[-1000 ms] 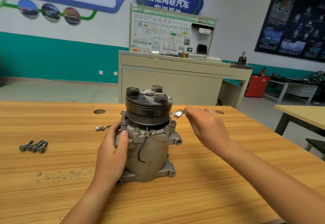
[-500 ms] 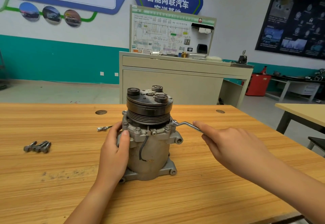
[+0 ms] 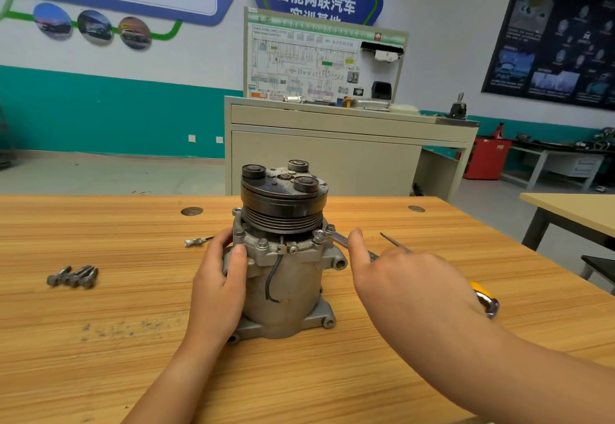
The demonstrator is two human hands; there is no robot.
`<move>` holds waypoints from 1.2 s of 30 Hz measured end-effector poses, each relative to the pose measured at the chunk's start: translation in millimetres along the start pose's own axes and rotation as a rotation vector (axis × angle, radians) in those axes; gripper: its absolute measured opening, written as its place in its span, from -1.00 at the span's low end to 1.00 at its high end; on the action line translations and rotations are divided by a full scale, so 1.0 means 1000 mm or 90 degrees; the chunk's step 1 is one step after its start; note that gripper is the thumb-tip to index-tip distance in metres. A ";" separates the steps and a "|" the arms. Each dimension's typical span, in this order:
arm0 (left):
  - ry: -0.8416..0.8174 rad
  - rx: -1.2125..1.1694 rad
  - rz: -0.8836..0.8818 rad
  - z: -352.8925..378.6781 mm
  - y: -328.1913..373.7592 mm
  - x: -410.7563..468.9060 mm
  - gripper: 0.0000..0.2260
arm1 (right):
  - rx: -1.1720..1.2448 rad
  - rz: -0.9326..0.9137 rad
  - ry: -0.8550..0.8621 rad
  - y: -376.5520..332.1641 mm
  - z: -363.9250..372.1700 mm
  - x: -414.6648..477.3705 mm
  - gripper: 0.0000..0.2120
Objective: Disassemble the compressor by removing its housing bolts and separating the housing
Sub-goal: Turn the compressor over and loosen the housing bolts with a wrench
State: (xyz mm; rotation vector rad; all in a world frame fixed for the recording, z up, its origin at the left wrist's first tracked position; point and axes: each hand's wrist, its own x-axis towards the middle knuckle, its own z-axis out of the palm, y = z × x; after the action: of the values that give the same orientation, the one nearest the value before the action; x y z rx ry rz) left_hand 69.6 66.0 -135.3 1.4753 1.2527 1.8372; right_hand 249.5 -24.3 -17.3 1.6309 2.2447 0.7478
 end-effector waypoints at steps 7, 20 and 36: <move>-0.007 0.000 0.000 -0.001 0.001 -0.001 -0.58 | -0.049 -0.062 0.080 0.041 -0.001 0.019 -0.52; 0.020 -0.024 -0.010 0.005 0.006 -0.004 -0.73 | 0.156 -0.076 0.451 0.050 0.070 0.093 -0.86; 0.040 0.048 0.013 0.005 0.005 -0.003 -0.78 | 0.239 0.028 0.161 0.031 0.050 0.002 -0.56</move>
State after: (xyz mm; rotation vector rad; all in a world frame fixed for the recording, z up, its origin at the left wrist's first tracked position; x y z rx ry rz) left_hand 75.9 62.9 -133.1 1.4849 1.3552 1.8826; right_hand 298.7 -2.8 -41.2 1.8431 2.6671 0.5972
